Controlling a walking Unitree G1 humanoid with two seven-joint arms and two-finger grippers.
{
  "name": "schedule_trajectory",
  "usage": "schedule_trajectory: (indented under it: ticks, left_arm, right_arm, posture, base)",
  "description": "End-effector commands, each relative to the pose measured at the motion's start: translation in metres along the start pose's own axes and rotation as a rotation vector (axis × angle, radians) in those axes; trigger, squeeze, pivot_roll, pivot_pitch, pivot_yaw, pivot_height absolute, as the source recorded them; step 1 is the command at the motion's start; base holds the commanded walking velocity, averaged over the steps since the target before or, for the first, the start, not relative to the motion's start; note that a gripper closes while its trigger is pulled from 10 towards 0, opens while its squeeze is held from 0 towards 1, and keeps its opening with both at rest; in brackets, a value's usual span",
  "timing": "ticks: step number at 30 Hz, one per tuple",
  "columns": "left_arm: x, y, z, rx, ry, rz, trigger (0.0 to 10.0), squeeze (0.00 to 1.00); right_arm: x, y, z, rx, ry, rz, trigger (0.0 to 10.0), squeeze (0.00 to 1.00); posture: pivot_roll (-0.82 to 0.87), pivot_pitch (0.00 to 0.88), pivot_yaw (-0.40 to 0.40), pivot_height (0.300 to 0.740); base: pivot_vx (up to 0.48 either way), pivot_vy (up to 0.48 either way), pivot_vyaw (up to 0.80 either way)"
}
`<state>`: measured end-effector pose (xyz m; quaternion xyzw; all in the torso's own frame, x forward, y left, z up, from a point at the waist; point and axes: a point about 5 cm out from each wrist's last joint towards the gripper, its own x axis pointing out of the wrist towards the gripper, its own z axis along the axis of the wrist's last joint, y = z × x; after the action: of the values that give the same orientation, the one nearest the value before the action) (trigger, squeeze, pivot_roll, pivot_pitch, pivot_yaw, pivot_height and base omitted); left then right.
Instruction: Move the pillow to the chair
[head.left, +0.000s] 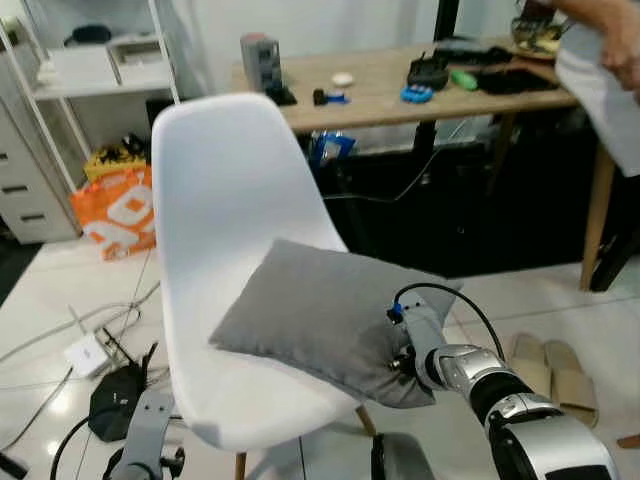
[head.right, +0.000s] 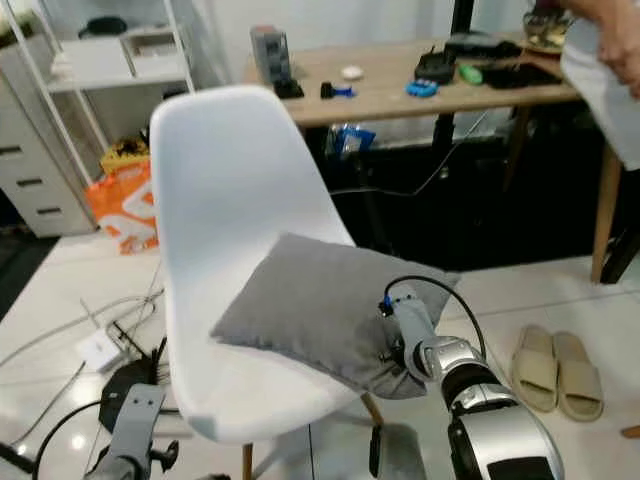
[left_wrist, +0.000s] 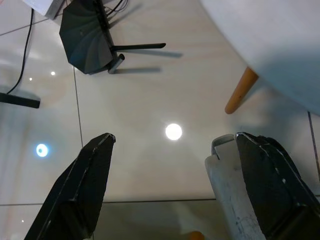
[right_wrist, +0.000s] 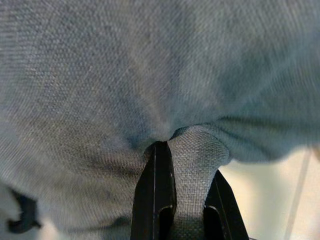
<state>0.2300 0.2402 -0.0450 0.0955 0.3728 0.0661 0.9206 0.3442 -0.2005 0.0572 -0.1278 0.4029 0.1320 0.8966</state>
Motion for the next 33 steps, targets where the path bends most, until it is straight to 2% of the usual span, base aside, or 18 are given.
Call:
schedule_trajectory:
  ticks: [1,3,5,7,9,10,14,18,21,27,29,30,33]
  left_arm:
    - [-0.001,0.003,-0.006,0.007,0.027,0.006,10.0,0.00]
    - [-0.001,0.003,-0.006,0.007,0.027,0.006,10.0,0.00]
    - [-0.001,0.003,-0.006,0.009,0.027,0.005,10.0,0.00]
    - [-0.001,0.003,-0.006,0.009,0.027,0.005,10.0,0.00]
    - [-0.001,0.004,-0.005,0.010,0.029,0.005,10.0,0.00]
    - [-0.001,0.004,-0.005,0.010,0.029,0.005,10.0,0.00]
    - [-0.001,0.004,-0.006,0.008,0.031,0.007,10.0,0.00]
    - [-0.001,0.005,-0.006,0.004,0.031,0.010,10.0,0.00]
    - [-0.001,0.005,-0.006,0.005,0.034,0.010,10.0,0.00]
    - [-0.001,0.005,-0.007,0.008,0.036,0.008,10.0,0.00]
    - [-0.001,0.005,-0.007,0.009,0.038,0.007,10.0,0.00]
    - [-0.001,0.005,-0.007,0.008,0.038,0.008,10.0,0.00]
    - [-0.001,0.005,-0.008,0.006,0.039,0.008,10.0,0.00]
  right_arm:
    - [0.001,-0.002,-0.005,-0.007,0.002,-0.038,10.0,0.00]
    - [0.000,-0.006,-0.005,0.004,-0.018,-0.063,10.0,0.00]
    - [-0.005,-0.005,0.022,0.164,-0.267,-0.006,10.0,0.00]
    - [-0.005,-0.005,0.022,0.164,-0.267,-0.006,10.0,0.00]
    - [-0.010,0.007,0.045,0.290,-0.446,0.175,10.0,0.00]
    - [-0.010,0.007,0.045,0.290,-0.446,0.175,10.0,0.00]
    - [-0.011,0.020,0.052,0.300,-0.485,0.318,10.0,0.00]
    - [-0.009,0.018,0.048,0.284,-0.450,0.283,10.0,0.00]
    - [-0.012,0.006,0.047,0.312,-0.458,0.226,10.0,0.00]
    - [-0.013,0.002,0.046,0.305,-0.475,0.230,10.0,0.00]
    - [-0.011,0.007,0.040,0.268,-0.450,0.276,10.0,0.02]
    - [-0.010,0.008,0.036,0.257,-0.436,0.276,10.0,1.00]
    - [-0.010,0.007,0.033,0.258,-0.433,0.267,10.0,1.00]
  posture:
    - [-0.12,0.080,0.026,0.528]
    - [-0.12,0.080,0.026,0.523]
    - [-0.12,0.083,0.032,0.513]
    - [-0.12,0.083,0.032,0.513]
    - [-0.12,0.082,0.034,0.503]
    - [-0.12,0.082,0.034,0.503]
    - [-0.11,0.083,0.034,0.488]
    - [-0.11,0.084,0.033,0.473]
    - [-0.11,0.089,0.037,0.463]
    - [-0.11,0.091,0.037,0.458]
    - [-0.11,0.089,0.035,0.458]
    - [-0.11,0.088,0.035,0.458]
    - [-0.11,0.086,0.036,0.458]
  base:
    - [0.000,0.000,0.00]
    - [0.000,0.000,0.00]
    - [0.000,0.000,0.00]
    - [0.000,0.000,0.00]
    - [0.000,0.000,0.00]
    - [0.000,0.000,0.00]
    - [0.000,0.000,0.00]
    - [0.000,0.000,0.00]
    - [0.000,0.000,0.00]
    - [0.000,0.000,0.00]
    - [0.000,0.000,0.00]
    - [0.000,0.000,0.00]
    - [0.000,0.000,0.00]
